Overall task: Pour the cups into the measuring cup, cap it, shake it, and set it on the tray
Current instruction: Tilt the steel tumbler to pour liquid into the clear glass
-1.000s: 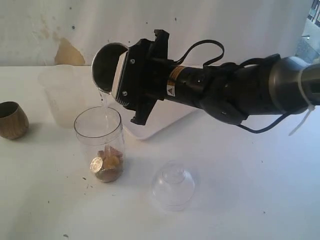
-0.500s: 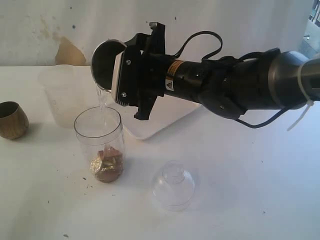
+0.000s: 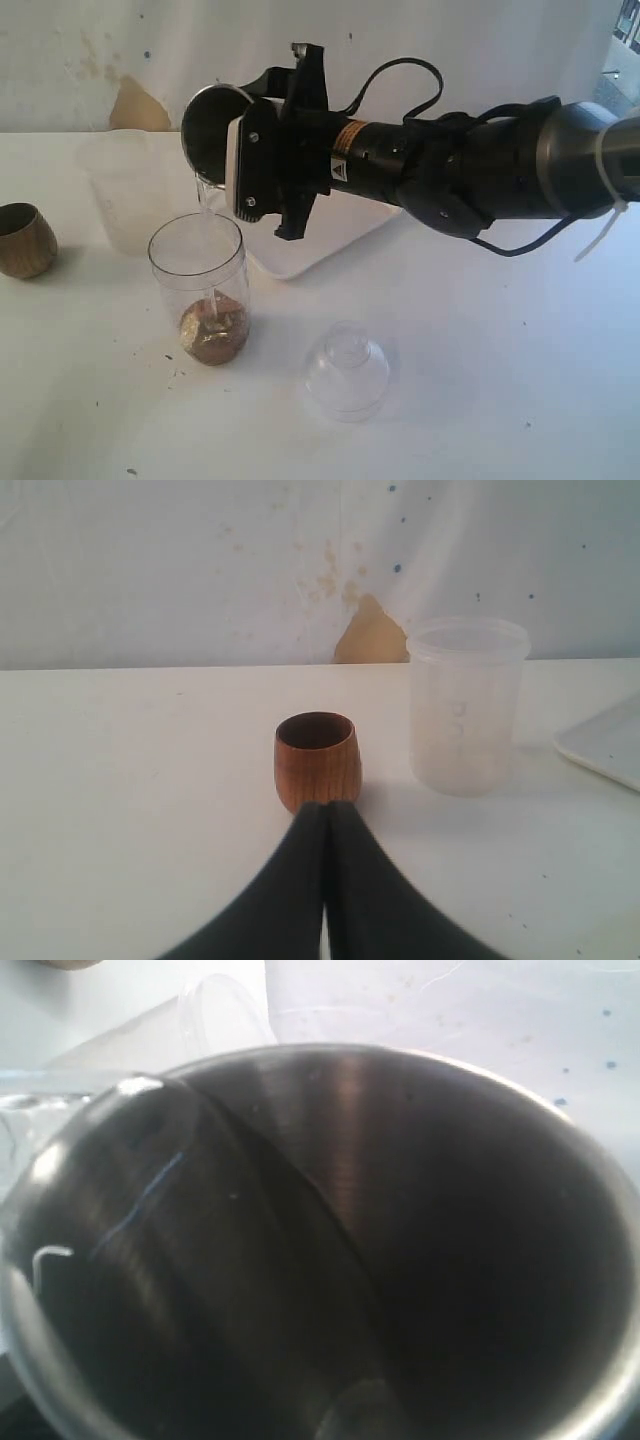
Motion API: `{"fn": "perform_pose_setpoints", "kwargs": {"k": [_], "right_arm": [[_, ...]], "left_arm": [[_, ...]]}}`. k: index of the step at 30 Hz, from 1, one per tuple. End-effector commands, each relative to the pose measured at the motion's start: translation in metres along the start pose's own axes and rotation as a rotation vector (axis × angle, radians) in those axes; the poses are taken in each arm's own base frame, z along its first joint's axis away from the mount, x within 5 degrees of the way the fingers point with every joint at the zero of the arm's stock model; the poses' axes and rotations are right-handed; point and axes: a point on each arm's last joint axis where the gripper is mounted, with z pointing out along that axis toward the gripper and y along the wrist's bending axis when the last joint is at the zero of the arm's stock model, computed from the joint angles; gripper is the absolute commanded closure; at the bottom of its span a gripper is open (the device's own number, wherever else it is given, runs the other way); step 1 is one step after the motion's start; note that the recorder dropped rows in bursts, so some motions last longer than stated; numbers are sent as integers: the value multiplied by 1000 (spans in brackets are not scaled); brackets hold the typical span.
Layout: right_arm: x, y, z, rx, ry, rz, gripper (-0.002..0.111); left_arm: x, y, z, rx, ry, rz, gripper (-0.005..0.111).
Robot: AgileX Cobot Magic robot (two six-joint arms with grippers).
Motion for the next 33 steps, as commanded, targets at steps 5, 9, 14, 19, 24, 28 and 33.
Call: {"fn": "perform_pose_setpoints", "kwargs": {"k": [5, 9, 14, 19, 24, 28, 33], "right_arm": [[-8, -13, -3, 67, -46, -77, 108], [-8, -13, -3, 68, -44, -127, 108], [-8, -14, -3, 70, -45, -140, 108], [-8, -14, -3, 70, -45, -140, 108], [-8, -14, -3, 71, -44, -173, 108], [-8, -14, -3, 71, -44, -173, 108], [-8, -14, -3, 71, -45, -173, 108]], "left_arm": [[1, 0, 0, -3, -9, 1, 107], [1, 0, 0, -3, -9, 1, 107], [1, 0, 0, -3, -9, 1, 107], [1, 0, 0, -3, -9, 1, 107], [1, 0, 0, -3, -9, 1, 107], [1, 0, 0, -3, -9, 1, 107], [1, 0, 0, -3, -9, 1, 107]]}}
